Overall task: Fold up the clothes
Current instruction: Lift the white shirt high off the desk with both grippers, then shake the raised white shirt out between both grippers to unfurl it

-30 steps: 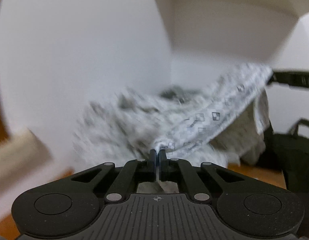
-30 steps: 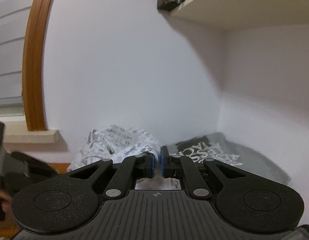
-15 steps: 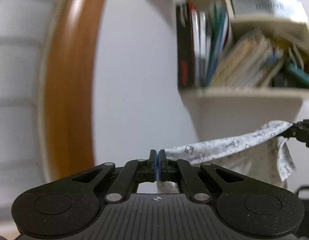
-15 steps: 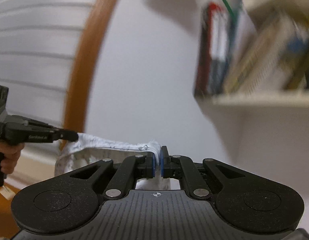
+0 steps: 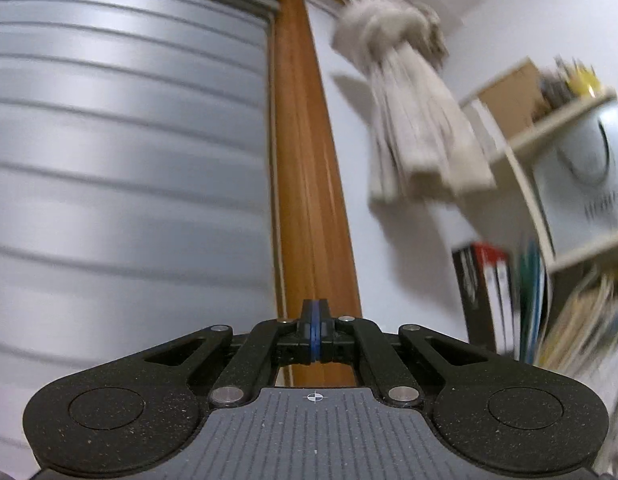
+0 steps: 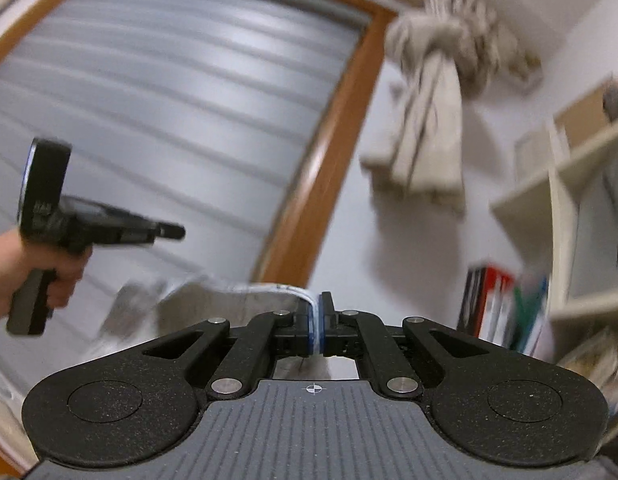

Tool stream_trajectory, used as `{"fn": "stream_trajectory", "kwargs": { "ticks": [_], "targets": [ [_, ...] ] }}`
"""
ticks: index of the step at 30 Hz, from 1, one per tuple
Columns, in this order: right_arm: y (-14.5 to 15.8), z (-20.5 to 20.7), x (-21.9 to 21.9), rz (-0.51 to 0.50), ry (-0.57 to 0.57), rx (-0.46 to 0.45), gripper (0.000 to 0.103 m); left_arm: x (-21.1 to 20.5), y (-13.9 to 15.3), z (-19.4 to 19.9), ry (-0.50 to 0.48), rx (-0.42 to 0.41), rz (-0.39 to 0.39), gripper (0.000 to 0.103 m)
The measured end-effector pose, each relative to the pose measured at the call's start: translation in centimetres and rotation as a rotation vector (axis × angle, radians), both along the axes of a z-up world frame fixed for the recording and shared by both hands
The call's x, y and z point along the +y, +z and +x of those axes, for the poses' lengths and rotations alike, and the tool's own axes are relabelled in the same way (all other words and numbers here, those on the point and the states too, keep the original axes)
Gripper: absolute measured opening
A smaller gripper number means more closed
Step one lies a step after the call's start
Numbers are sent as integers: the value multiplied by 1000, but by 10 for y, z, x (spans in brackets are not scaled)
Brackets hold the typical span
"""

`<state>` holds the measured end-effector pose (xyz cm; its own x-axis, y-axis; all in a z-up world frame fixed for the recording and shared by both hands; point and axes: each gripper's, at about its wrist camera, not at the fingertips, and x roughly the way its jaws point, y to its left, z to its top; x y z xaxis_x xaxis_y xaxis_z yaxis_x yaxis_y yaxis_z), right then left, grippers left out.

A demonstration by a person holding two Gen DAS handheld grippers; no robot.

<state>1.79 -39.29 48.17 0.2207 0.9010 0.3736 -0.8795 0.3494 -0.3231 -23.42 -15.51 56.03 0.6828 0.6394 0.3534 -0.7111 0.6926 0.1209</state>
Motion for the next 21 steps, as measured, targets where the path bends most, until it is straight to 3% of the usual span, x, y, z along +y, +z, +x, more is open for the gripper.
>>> {"fn": "stream_trajectory", "kwargs": {
  "ticks": [2,4,9,14,21],
  "targets": [
    [9,-7,-2,17,-2,-5,3,-9,1,-6,2,38,6,0],
    [1,-6,19,-22,-51,-1,3,-7,-25,-3,-12,98,-22,0],
    [-58,10,90,-191,-51,32,3,30,-127,13,-52,287,-165,0],
    [-91,24,128,-259,-51,64,3,65,-205,28,-71,404,-281,0],
    [-122,51,155,-350,-109,106,3,73,-242,58,-156,459,-371,0]
  ]
}}
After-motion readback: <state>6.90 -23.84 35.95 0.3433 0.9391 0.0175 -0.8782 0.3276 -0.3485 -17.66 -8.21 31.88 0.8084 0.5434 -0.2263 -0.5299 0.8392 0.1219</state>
